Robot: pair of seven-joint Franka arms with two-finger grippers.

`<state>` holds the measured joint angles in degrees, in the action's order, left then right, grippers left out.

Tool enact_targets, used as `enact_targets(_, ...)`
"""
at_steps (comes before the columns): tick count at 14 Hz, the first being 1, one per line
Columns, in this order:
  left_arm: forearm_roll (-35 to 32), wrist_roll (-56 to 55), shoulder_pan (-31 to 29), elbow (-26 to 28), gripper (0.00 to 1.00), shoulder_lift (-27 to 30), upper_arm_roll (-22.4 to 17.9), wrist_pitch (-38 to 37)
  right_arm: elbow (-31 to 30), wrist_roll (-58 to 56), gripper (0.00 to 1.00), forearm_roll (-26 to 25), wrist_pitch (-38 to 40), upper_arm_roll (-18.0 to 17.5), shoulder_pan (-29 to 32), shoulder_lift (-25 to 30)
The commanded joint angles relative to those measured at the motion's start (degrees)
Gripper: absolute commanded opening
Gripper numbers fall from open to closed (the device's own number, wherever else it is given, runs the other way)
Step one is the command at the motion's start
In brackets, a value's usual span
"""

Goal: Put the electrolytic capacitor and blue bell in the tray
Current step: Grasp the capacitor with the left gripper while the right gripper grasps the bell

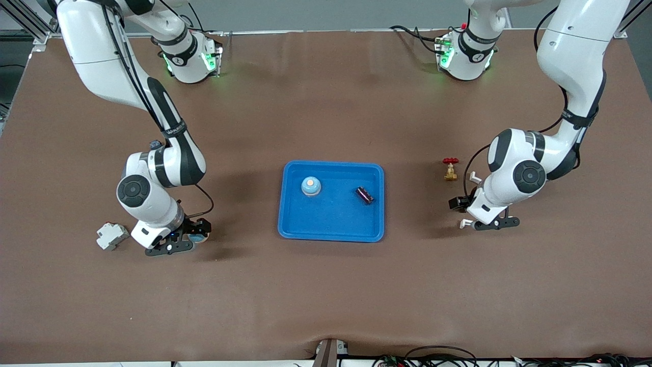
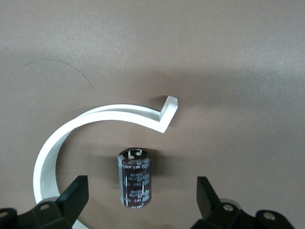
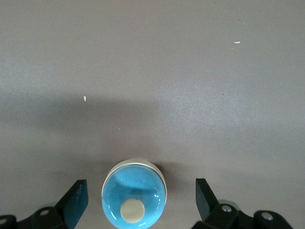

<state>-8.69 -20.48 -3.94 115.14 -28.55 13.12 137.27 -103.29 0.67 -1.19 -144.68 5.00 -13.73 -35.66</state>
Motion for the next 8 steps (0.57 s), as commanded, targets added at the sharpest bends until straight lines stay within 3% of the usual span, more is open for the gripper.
enact_targets(1,-1.2,-1.1,0.0,-0.6,1.0,-0.9,0.1,0.1,-0.4,-1.6,1.0,0.3,-1.3,-2.0,2.6,-0.7)
enact_targets(8,-1.2,-1.1,-0.2,-0.3,1.0,-2.0,0.1,0.0,-0.4,-1.6,1.0,0.8,-1.3,-4.1,4.9,-1.9)
